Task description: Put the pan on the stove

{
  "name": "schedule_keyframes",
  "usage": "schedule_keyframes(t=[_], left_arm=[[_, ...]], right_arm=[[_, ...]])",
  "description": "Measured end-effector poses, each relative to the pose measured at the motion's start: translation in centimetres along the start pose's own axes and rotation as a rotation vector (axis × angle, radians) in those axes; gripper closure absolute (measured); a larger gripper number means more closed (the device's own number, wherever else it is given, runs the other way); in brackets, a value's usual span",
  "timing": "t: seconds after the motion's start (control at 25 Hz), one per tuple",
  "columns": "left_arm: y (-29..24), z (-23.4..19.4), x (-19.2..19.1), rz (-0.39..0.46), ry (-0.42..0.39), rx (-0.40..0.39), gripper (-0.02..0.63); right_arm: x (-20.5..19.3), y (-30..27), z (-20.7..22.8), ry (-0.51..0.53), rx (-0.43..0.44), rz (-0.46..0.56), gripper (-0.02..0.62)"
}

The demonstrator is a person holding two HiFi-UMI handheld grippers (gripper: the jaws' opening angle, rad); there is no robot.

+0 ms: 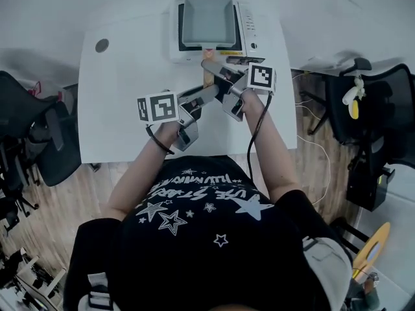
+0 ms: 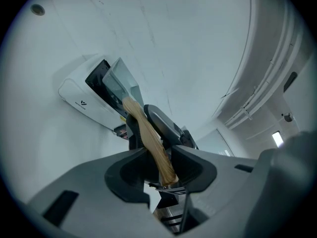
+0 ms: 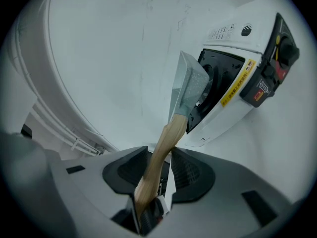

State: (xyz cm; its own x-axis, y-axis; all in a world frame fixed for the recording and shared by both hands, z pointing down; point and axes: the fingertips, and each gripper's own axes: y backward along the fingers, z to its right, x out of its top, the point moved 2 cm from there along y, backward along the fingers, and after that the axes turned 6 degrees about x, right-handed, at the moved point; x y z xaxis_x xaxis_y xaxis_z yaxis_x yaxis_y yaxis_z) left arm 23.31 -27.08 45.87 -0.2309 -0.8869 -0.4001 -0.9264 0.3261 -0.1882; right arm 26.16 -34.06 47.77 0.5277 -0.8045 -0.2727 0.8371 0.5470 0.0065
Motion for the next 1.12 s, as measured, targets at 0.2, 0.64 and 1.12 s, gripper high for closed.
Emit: schedule_keyframes(t=[0.2, 0.64, 1.12], left_arm=[[-1.6, -0.5, 0.0, 0.026, 0.02, 0.028, 0.465], [-2.9, -1.4, -0.1, 0.053, 0.018, 0.065, 0.465], [-3.3, -1.8, 0.1, 0.043, 0.008, 0.1, 0.465]], right_arm=[[0.9, 0.5, 1.2, -0.012, 0.012, -0.04, 0.446], [1.5, 0.7, 2.4, -0.022, 0.043, -0.068, 0.445], [2.0, 0.7, 3.2, -0.041, 0.052, -0.047, 0.443]])
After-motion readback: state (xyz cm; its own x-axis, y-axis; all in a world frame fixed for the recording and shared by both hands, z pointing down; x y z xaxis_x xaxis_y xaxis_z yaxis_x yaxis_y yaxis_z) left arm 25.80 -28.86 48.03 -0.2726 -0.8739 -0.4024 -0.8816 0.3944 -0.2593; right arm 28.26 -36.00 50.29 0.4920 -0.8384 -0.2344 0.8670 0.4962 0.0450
